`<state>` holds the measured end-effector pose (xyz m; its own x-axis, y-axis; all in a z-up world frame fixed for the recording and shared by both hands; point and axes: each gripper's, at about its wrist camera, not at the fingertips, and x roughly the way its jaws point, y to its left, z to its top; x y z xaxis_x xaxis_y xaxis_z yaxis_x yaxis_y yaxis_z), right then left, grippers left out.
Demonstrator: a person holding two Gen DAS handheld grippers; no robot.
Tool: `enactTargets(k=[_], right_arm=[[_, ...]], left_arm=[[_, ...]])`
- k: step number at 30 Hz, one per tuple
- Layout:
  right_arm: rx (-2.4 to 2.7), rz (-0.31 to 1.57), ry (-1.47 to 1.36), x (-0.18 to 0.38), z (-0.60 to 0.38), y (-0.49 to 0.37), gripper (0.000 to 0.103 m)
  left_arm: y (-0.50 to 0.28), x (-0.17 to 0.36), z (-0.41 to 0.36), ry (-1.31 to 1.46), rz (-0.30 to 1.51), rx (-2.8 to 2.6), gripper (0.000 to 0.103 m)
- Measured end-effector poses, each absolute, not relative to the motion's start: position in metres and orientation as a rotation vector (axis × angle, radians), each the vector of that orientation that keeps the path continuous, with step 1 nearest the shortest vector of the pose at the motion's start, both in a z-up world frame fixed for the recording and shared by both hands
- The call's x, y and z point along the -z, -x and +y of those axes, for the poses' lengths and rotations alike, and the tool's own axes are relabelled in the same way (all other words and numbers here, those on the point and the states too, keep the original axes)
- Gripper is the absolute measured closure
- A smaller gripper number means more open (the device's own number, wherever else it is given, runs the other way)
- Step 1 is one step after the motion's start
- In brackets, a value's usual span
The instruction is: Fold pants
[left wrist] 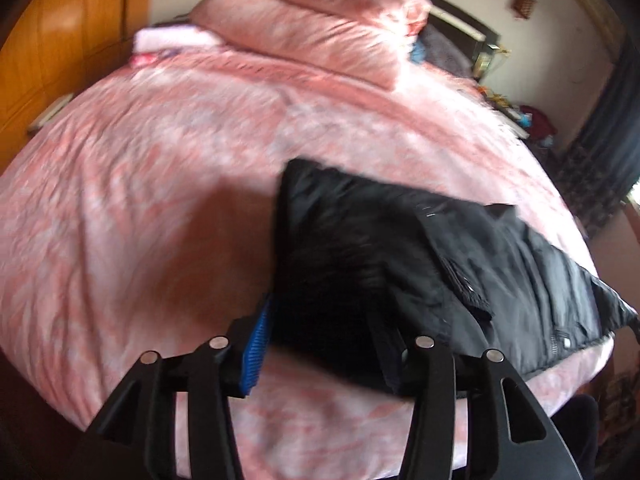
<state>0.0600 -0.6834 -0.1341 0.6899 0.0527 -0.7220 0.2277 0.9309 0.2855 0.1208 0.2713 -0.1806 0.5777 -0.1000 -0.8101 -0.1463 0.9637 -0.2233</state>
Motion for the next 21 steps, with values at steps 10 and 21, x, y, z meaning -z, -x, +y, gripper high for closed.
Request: enactTargets(k=[10,21], right_arm=[[0.029,0.777,-0.816,0.16,-0.704,-0.026,0.035],[0.041,0.766,-1.105,0.212,-0.705,-0.056,0.034]], left_arm=[[-0.076,0.183,0.313,0.522,0.914,-0.167,0.034],[-0.119,0.187,0.268,0.575,0.989,-0.042,0.019]])
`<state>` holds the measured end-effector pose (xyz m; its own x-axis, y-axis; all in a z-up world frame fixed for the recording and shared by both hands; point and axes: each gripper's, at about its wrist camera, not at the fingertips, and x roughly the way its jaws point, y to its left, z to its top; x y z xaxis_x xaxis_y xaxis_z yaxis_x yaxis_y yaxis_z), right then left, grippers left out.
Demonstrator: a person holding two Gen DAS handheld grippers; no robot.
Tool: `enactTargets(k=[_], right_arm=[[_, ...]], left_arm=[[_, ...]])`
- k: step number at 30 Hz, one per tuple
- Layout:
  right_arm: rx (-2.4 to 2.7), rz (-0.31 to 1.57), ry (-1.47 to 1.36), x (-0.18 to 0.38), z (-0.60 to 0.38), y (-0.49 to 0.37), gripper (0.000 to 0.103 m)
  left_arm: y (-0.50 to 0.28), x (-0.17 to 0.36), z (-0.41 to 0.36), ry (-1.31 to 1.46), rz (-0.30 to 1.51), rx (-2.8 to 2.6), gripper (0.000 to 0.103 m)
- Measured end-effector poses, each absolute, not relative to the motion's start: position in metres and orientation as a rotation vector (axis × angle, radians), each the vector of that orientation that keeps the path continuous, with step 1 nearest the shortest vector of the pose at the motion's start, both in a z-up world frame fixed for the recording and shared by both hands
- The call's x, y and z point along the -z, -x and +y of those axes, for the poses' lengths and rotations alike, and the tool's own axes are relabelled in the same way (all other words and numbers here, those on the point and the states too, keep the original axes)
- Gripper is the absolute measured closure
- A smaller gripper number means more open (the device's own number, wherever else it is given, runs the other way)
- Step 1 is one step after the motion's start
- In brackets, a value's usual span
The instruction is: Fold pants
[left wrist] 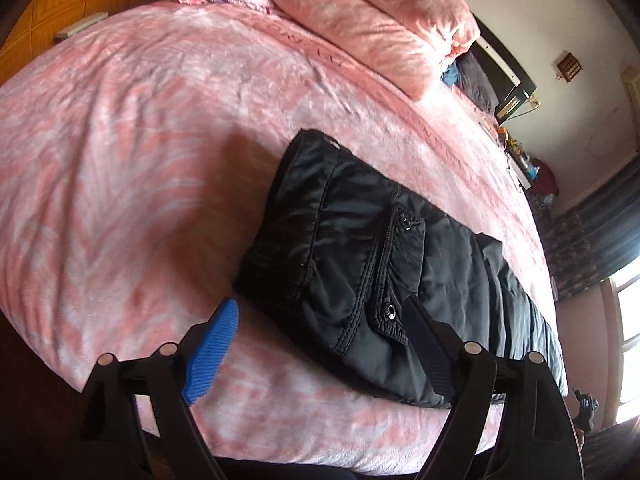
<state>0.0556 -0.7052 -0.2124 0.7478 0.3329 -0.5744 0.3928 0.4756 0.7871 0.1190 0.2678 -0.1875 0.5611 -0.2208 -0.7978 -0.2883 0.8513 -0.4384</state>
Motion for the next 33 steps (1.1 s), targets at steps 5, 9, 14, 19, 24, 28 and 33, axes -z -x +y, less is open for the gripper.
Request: enactTargets(k=[5,9,14,19,24,28,33], right_arm=[[0.058,0.784,-1.1,0.219,-0.71,-0.079,0.041],[0.013,0.774,-1.045,0.2,-0.701,-0.1,0.083],[-0.001,0.79,-0.99,0.197,-0.694,-0.105,0.093],[0.053,0.78,-1.021,0.22,-0.711,-0.085,0.094],[0.075,0.814,-1.033,0.231,-0.714,-0.086,0.085],[0.156,0.752,-1.024,0.211,-0.729,-0.067,0.075],[0.228,0.716,-0.886,0.177,-0.726,-0.056,0.07]], left_arm=[[-0.135,0.201,0.259,0.542,1.063,-0.089,0.069],[-0.142,0.201,0.27,0.56,1.029,-0.147,0.084],[-0.146,0.212,0.277,0.555,1.038,-0.191,0.085],[-0.141,0.207,0.265,0.468,1.033,-0.159,0.085],[-0.143,0.212,0.268,0.49,1.045,-0.162,0.085],[-0.143,0.209,0.265,0.468,1.045,-0.142,0.081],[-0.135,0.206,0.265,0.498,1.013,-0.107,0.044]])
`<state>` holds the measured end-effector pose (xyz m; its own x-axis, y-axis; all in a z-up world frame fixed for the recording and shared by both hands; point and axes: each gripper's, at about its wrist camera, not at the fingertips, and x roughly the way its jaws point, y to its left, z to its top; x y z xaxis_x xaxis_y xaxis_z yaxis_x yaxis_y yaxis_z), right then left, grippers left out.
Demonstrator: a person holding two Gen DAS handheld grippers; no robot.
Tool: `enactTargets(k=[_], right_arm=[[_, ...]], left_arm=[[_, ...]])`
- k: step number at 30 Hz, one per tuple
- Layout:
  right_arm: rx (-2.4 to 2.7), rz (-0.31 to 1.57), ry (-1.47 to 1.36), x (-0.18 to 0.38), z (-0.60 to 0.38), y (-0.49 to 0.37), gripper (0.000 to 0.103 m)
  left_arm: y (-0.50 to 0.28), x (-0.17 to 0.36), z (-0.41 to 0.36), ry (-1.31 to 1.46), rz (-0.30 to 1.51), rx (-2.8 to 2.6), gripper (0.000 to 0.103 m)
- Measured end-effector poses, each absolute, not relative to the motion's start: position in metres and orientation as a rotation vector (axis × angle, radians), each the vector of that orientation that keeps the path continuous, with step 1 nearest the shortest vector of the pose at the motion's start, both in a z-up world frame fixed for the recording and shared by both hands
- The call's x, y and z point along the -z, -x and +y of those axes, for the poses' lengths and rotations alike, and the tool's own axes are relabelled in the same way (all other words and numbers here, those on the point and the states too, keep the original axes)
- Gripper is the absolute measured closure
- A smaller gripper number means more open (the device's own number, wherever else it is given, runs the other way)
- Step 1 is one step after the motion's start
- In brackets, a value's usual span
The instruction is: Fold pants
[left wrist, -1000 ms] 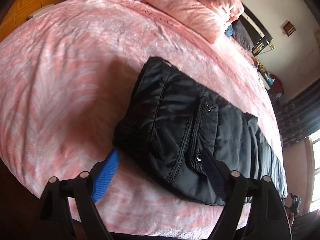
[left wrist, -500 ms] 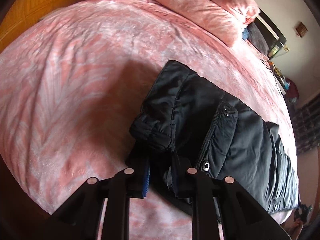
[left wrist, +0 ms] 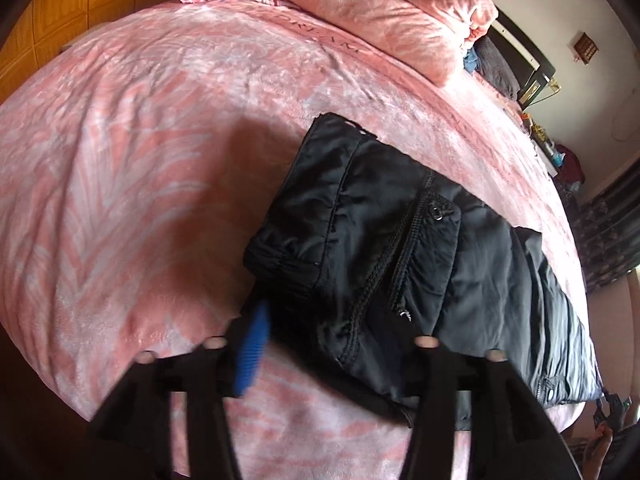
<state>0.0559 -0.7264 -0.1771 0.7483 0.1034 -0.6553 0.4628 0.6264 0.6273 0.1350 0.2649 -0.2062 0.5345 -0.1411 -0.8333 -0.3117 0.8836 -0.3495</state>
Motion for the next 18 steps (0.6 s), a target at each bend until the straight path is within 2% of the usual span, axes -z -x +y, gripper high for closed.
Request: enactTargets(k=[1,3,6,11,13,14,16,17,18], right_arm=[[0.249,0.704,-0.863,0.172,-0.725,-0.054,0.069],[0.249,0.696,-0.865,0.17,-0.726,-0.052,0.059],[0.269,0.69,-0.86,0.172,-0.729,-0.046,0.059],[0.259,0.664,-0.949,0.186,-0.729,-0.02,0.059],[0.223,0.668,-1.032,0.201,-0.732,-0.016,0.059],[0.198,0.668,-1.063,0.209,-0.733,-0.017,0.059],[0.147,0.658,-1.094,0.218,-0.735,-0.021,0.06],[0.127,0.661,-1.106,0.222,-0.736,-0.026,0.068],[0.131,0.67,-1.105,0.224,-0.737,-0.03,0.078]], left_arm=[[-0.134,0.206,0.264,0.499,1.009,-0.103,0.044],[-0.134,0.206,0.258,0.497,1.015,-0.088,0.044],[-0.134,0.206,0.25,0.479,1.017,-0.086,0.039],[-0.134,0.208,0.246,0.465,1.006,-0.099,0.038],[-0.134,0.209,0.248,0.462,1.0,-0.128,0.041],[-0.134,0.211,0.249,0.453,1.003,-0.152,0.055],[-0.135,0.215,0.254,0.455,1.007,-0.19,0.064],[-0.134,0.215,0.255,0.45,1.005,-0.204,0.071],[-0.134,0.215,0.255,0.442,1.006,-0.212,0.072]])
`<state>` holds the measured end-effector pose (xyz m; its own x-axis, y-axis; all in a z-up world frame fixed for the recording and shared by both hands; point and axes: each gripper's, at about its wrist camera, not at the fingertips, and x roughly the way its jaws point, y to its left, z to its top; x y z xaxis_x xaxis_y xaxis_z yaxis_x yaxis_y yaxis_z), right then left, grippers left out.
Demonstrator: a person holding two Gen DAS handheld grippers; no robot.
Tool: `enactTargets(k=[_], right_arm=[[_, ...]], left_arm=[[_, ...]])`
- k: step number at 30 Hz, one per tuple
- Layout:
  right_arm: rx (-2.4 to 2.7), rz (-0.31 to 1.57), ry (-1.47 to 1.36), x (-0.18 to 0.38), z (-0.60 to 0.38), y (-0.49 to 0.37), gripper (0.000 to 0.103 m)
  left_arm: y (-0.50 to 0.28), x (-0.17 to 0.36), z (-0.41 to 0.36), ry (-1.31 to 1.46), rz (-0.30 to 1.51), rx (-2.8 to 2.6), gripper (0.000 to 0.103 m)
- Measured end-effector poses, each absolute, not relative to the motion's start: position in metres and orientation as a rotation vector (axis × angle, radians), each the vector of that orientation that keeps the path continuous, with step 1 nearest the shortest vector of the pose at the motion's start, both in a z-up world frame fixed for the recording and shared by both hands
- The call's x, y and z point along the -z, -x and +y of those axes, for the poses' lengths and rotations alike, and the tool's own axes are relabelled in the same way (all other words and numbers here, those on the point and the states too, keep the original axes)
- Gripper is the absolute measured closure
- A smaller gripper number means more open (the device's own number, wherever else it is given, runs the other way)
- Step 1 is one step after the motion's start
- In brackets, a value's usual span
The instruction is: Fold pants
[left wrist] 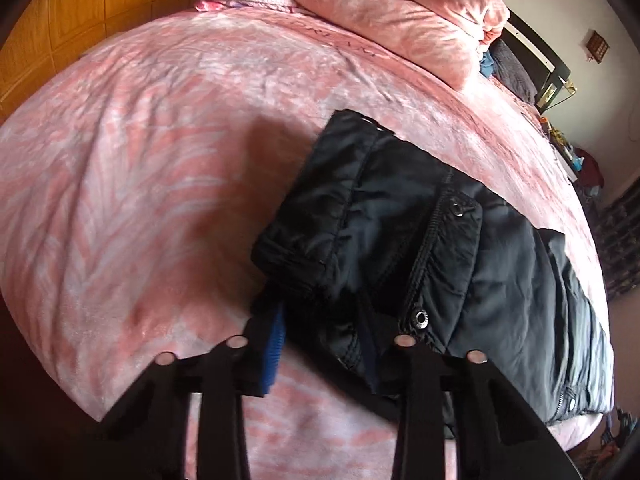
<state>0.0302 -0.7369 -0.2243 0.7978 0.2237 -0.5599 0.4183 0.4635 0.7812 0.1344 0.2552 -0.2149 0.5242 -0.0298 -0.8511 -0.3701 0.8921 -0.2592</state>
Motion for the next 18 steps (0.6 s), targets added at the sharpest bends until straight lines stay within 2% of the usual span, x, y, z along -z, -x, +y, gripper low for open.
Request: enactTargets(k=[2,3,7,18], right_arm=[[0.141,0.691,-1.096,0.227,-0.739,-0.041,0.089],[0.141,0.695,-1.089,0.226,-0.74,-0.045,0.091],[0.134,0.679,-1.056,0.216,-0.737,-0.05,0.092],[0.211,0.695,-1.067,0.235,-0.736,-0.03,0.098]], left_arm=[[-0.135,0.215,0.253,0.423,1.015,-0.221,0.072],[-0.134,0.215,0.251,0.409,1.018,-0.223,0.072],[-0.135,0.215,0.246,0.372,1.027,-0.239,0.072],[-0.135,0.215,0.243,0.362,1.029,-0.25,0.072]])
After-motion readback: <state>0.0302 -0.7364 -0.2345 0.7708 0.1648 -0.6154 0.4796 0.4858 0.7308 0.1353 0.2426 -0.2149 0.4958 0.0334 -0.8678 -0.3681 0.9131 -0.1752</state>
